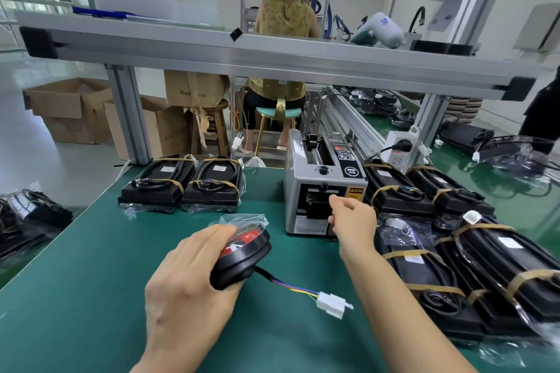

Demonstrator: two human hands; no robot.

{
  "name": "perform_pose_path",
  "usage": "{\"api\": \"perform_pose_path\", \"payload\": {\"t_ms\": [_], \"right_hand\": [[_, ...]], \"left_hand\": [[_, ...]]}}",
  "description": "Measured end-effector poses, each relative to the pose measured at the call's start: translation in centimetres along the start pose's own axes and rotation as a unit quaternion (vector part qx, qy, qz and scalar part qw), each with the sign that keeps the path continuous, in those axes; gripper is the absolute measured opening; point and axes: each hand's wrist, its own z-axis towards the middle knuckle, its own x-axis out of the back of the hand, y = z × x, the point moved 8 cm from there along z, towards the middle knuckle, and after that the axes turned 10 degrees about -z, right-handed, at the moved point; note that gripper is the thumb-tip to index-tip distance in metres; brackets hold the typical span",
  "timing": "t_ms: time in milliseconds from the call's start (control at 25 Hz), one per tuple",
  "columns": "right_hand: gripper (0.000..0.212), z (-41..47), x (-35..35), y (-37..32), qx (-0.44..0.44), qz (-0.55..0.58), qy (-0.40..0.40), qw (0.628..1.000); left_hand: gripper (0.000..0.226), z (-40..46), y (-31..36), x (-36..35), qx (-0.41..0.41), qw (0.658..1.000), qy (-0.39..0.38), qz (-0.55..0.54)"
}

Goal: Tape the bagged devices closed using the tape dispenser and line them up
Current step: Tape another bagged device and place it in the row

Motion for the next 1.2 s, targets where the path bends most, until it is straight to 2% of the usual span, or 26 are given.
{"api": "perform_pose_path", "payload": {"t_ms": [120,320,440,520,560,640,720,800,920,1200], "right_hand": [[0.023,0.8,-0.5,0.4,-0.020,-0.007,0.012,1.000],[0.011,1.6,-1.2,1.3,-0.083,0.042,0.030,0.995],[0.020,0.9,-1.4,1.2,-0.139,0.091,0.050,0.985],[0.029,-0.5,-1.2,0.4,-0.163,0.120,0.035,0.979],[0.028,-1.6,-1.2,-0.5,-0.151,0.138,0.002,0.979],[0.019,-4.8,-1.3,-3.6,-0.045,0.126,-0.121,0.984],[0.008,-9.9,-2.3,-6.3,0.083,0.081,-0.272,0.955],[0.007,-14.0,-3.3,-6.6,0.127,0.079,-0.360,0.921],[0.020,-14.5,-3.9,-5.3,0.114,0.087,-0.356,0.924],[0.020,-14.6,-4.4,-4.9,0.108,0.118,-0.341,0.926]], "left_hand": [[0.040,0.1,-0.2,-0.1,0.011,1.000,0.004,0.002],[0.044,0.1,-0.1,-0.2,0.015,1.000,-0.005,0.008],[0.056,0.2,-0.1,-0.3,0.030,0.999,-0.026,0.005],[0.057,0.2,-0.2,0.0,0.048,0.998,-0.026,-0.012],[0.057,0.3,-0.4,0.2,0.059,0.998,-0.022,-0.022],[0.055,0.4,-0.8,0.5,0.080,0.996,-0.008,-0.035],[0.054,0.4,-0.9,0.6,0.091,0.995,0.003,-0.040],[0.052,0.2,-0.8,0.5,0.091,0.995,0.005,-0.039],[0.051,-0.2,-0.5,0.4,0.081,0.996,0.002,-0.036],[0.050,-0.2,-0.3,0.4,0.080,0.996,0.014,-0.033]]}}
